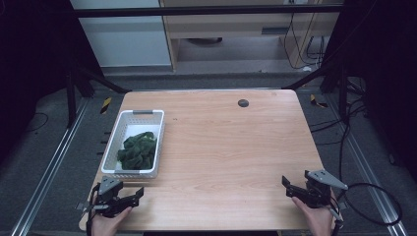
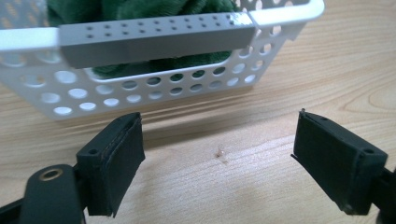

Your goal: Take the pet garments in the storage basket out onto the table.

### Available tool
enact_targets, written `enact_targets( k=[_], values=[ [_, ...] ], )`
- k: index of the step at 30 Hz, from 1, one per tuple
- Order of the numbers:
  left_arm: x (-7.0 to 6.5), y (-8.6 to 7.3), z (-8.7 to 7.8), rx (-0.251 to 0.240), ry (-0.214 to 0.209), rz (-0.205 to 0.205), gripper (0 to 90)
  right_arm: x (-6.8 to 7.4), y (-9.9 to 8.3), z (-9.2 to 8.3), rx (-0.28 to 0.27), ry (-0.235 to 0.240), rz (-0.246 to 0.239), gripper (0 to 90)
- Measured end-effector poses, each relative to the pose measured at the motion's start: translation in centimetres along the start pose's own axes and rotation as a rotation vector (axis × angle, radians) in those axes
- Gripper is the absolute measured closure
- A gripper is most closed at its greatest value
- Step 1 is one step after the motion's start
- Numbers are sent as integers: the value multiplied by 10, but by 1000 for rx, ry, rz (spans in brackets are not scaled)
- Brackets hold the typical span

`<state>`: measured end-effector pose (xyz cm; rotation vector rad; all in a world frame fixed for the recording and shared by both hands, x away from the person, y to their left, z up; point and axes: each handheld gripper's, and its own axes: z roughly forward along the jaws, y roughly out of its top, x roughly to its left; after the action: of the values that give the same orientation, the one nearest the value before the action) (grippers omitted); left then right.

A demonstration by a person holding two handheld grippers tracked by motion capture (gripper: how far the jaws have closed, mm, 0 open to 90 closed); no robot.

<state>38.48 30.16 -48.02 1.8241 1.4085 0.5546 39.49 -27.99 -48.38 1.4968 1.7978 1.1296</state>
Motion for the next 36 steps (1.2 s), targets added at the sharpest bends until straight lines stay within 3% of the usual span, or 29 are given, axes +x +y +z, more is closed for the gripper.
enact_targets(
  k=[5, 13, 24, 30, 36],
  values=[
    [3, 1, -9, -38, 8, -32, 161, 4, 0, 2, 8, 3, -31, 123],
    [7, 5, -18, -76, -9, -64, 158, 7, 1, 3, 18, 8, -42, 122],
    [8, 13, -28, -111, -6, -63, 155, 11, 1, 5, 25, 15, -72, 122],
    [7, 19, -34, -144, 0, -58, 155, 12, 1, 5, 27, 19, -66, 122],
    [6, 23, -36, -145, 0, -49, 154, 12, 0, 6, 34, 24, -70, 121]
  ],
)
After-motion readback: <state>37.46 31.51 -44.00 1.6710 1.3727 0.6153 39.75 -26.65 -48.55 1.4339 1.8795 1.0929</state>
